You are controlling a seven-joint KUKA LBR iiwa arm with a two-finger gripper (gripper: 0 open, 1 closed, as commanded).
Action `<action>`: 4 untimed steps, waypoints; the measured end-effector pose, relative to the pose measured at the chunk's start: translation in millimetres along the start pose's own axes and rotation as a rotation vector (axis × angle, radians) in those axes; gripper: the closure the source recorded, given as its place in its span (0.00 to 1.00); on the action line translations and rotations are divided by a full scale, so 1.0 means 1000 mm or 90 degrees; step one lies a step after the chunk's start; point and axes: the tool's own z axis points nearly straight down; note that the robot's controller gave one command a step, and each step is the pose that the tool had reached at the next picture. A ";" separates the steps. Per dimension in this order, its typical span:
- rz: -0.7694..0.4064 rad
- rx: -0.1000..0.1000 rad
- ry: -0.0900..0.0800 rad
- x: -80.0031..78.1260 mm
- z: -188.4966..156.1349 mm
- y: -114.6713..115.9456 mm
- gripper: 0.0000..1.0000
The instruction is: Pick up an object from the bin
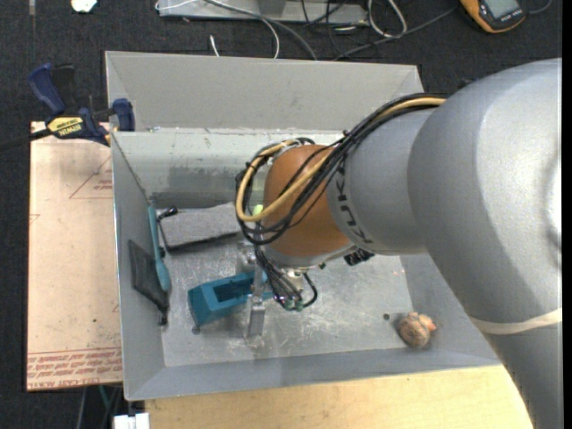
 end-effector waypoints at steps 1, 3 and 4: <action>-0.033 -0.002 -0.004 0.004 0.000 0.044 1.00; -0.072 0.000 0.003 0.006 -0.058 0.033 1.00; -0.022 0.000 0.003 0.020 -0.123 0.033 1.00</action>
Offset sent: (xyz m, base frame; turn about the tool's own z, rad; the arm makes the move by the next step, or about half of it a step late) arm 0.0000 0.0000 0.0000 0.0000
